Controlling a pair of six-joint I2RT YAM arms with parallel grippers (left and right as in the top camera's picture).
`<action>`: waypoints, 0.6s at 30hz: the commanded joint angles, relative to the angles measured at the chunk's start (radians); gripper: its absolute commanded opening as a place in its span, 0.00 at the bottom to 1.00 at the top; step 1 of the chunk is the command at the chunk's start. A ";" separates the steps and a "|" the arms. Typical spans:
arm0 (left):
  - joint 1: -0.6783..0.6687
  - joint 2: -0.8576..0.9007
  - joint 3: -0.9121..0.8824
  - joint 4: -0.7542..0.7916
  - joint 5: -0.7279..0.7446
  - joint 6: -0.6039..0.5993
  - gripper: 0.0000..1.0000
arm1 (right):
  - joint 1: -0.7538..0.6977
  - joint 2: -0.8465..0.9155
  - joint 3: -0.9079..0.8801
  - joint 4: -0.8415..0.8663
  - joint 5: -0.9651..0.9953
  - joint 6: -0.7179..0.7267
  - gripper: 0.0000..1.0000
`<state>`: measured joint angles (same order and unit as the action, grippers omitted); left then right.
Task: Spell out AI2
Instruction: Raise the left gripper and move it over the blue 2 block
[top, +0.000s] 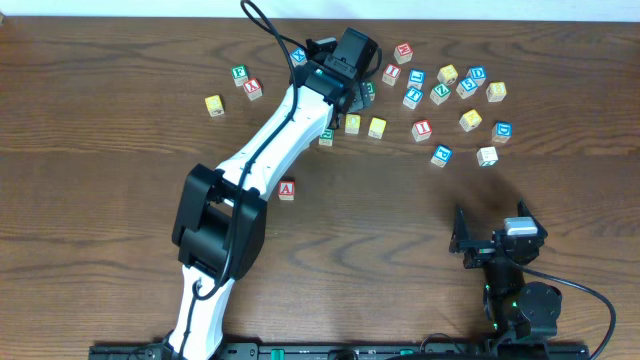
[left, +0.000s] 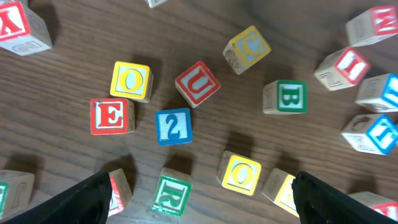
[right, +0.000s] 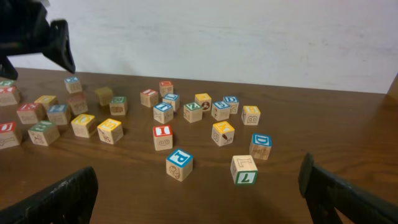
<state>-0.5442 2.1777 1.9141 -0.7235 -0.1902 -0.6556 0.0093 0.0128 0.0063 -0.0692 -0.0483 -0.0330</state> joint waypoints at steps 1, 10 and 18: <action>0.004 0.034 0.029 0.011 -0.021 -0.012 0.91 | -0.010 -0.004 -0.001 -0.005 0.005 0.010 0.99; 0.021 0.063 0.029 0.015 -0.020 -0.013 0.91 | -0.010 -0.004 -0.001 -0.005 0.005 0.010 0.99; 0.037 0.066 0.029 0.019 -0.005 -0.012 0.91 | -0.010 -0.004 -0.001 -0.005 0.005 0.010 0.99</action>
<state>-0.5137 2.2223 1.9141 -0.7052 -0.1894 -0.6559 0.0093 0.0128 0.0063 -0.0696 -0.0483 -0.0330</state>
